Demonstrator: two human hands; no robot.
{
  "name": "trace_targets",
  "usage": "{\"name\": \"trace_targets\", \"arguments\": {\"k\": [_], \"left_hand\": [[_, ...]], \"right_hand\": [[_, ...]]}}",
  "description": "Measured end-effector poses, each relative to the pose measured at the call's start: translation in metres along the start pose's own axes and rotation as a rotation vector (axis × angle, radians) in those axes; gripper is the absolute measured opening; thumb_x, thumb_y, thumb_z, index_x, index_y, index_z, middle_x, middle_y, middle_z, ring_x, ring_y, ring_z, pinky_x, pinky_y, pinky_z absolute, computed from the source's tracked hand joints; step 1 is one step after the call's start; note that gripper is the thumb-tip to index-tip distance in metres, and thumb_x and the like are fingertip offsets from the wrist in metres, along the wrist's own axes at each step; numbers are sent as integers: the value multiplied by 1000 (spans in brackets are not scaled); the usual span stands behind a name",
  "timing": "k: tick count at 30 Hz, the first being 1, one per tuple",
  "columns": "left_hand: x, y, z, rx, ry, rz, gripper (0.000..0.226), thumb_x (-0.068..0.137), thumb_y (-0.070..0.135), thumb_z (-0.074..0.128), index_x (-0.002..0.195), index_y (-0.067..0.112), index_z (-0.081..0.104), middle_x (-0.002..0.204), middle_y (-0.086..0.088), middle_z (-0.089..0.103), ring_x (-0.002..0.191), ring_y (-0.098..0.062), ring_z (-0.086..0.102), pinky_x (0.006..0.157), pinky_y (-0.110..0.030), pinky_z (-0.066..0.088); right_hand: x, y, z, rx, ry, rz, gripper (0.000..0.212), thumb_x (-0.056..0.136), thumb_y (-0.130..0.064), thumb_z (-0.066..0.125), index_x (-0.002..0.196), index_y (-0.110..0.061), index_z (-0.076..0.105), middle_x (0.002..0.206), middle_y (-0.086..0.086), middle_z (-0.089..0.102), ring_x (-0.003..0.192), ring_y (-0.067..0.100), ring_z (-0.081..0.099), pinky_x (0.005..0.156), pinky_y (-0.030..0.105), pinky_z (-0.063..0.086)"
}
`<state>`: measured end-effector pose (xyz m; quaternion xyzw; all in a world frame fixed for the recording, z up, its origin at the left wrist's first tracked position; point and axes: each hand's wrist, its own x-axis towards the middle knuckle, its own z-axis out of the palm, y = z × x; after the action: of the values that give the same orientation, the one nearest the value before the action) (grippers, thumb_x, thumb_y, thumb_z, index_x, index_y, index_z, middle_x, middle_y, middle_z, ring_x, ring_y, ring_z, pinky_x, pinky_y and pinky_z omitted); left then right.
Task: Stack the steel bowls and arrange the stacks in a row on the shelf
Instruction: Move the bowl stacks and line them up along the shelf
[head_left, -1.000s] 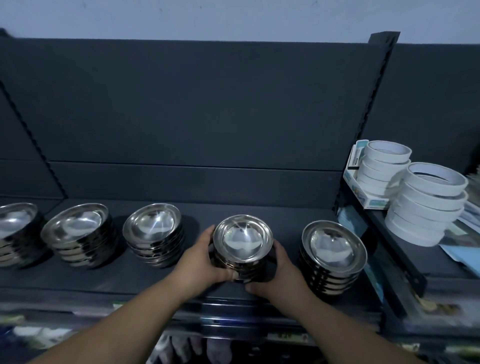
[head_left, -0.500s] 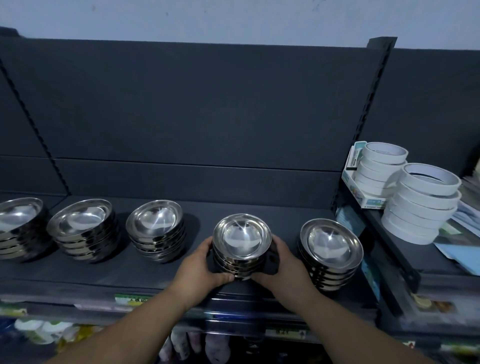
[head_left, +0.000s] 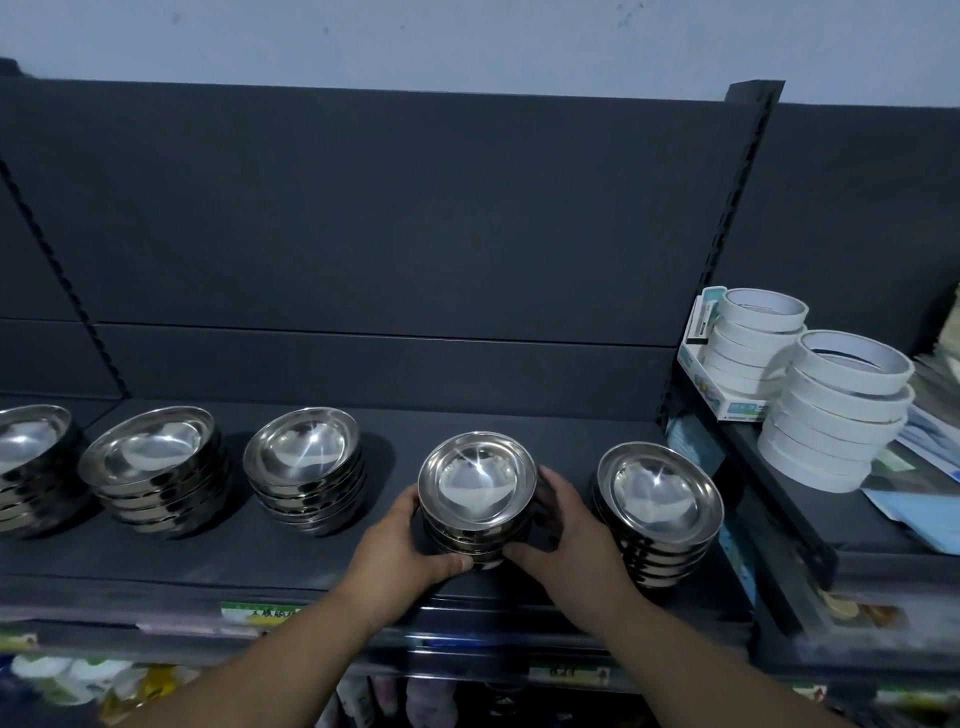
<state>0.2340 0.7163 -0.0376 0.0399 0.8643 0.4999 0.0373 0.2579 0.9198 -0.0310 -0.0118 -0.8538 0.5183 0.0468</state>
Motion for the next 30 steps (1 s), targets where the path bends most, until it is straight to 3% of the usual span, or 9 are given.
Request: {"name": "trace_targets", "arguments": {"k": [4,8,12,18,22,27,30], "left_hand": [[-1,-1,1,-22,-2,14,92,60,25,89,138,28,39,114,18,57,116,-6,52,95,-16,36],[-1,1,2,-46,-35,14,97,59,26,90,140,31,36,108,30,53,112,-1,52,93,-14,36],[0,2,0,-82,-17,4,120,45,42,90,146,35,25,127,21,56,123,-2,49,107,-25,38],[-1,12,-4,-79,39,71,100,56,23,91,137,39,36,114,32,52,114,-1,51,97,-15,36],[1,9,-5,-126,28,75,98,54,21,92,133,43,37,118,28,55,119,1,51,107,-23,37],[-3,7,-1,-141,18,73,100,56,22,92,135,42,34,117,32,51,119,3,48,105,-19,36],[-4,4,2,-123,15,67,105,49,30,90,135,46,32,125,25,54,122,2,49,109,-27,38]], "right_hand": [[-1,1,0,1,-1,0,92,68,-16,85,145,-27,37,132,-17,56,121,-2,53,109,30,42],[-3,0,-2,-43,-15,-28,91,68,-21,85,144,-28,38,134,-17,55,123,-1,51,110,28,40],[-3,-7,-5,-98,-8,-60,88,67,-26,86,142,-30,40,132,-15,56,122,2,50,107,22,38],[-2,-12,-7,-121,11,-73,80,70,-29,84,140,-30,46,130,-11,59,120,1,50,102,16,36],[-1,-12,-7,-108,18,-67,80,69,-32,85,140,-31,46,127,-14,60,120,1,51,103,19,38],[-3,-8,-8,-84,6,-61,80,68,-31,85,138,-34,46,127,-15,60,120,0,52,107,24,41],[-3,-7,-7,-48,-10,-53,78,68,-23,86,136,-33,48,121,-20,61,115,-6,55,105,20,42]]}}
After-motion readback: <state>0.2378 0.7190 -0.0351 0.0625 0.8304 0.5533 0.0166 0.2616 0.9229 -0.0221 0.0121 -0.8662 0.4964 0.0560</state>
